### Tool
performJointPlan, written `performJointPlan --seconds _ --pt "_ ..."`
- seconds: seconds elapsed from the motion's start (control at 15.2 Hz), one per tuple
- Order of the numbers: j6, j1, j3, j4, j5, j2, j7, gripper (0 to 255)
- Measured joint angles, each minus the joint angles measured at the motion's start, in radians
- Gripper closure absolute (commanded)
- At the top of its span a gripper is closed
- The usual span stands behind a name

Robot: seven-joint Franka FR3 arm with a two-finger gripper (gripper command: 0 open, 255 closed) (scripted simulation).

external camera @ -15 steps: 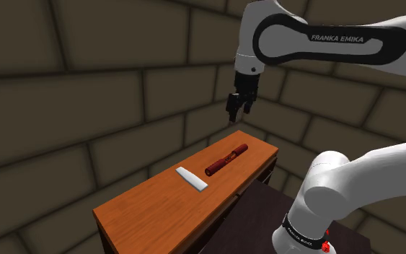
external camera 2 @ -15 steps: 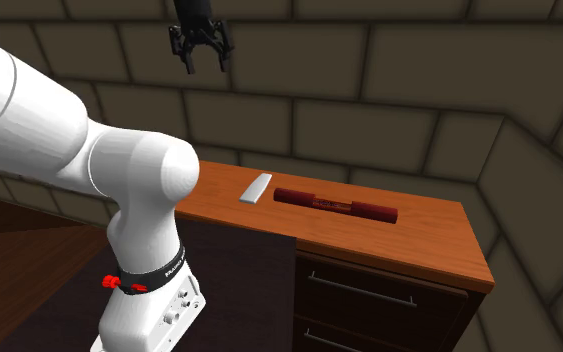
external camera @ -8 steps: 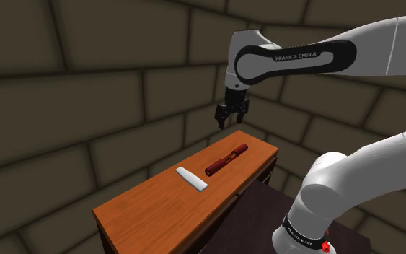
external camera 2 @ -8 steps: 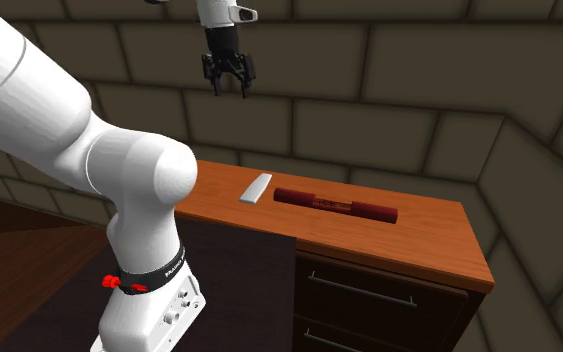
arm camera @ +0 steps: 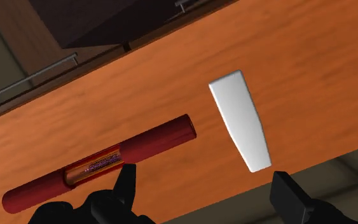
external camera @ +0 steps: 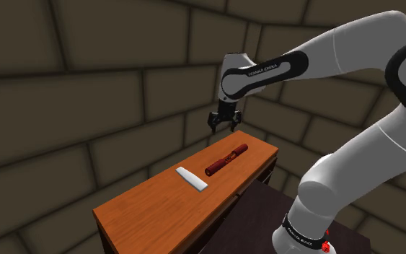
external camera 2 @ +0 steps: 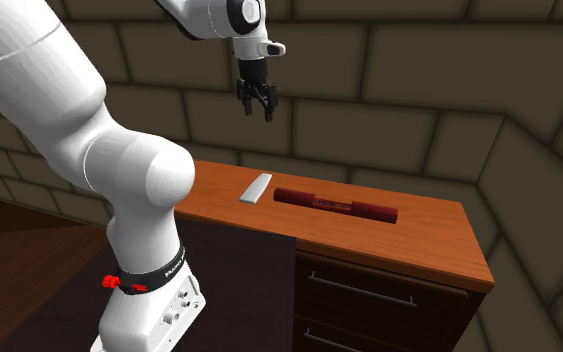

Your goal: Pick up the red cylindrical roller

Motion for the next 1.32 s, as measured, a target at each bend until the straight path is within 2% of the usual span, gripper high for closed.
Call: performJointPlan --seconds 0.73,1.32 --pt "0.303 -0.101 -0.076 0.054 0.039 0.343 0.182 0" --pt "0.495 -0.183 -0.133 0.164 0.166 0.639 0.251 0"
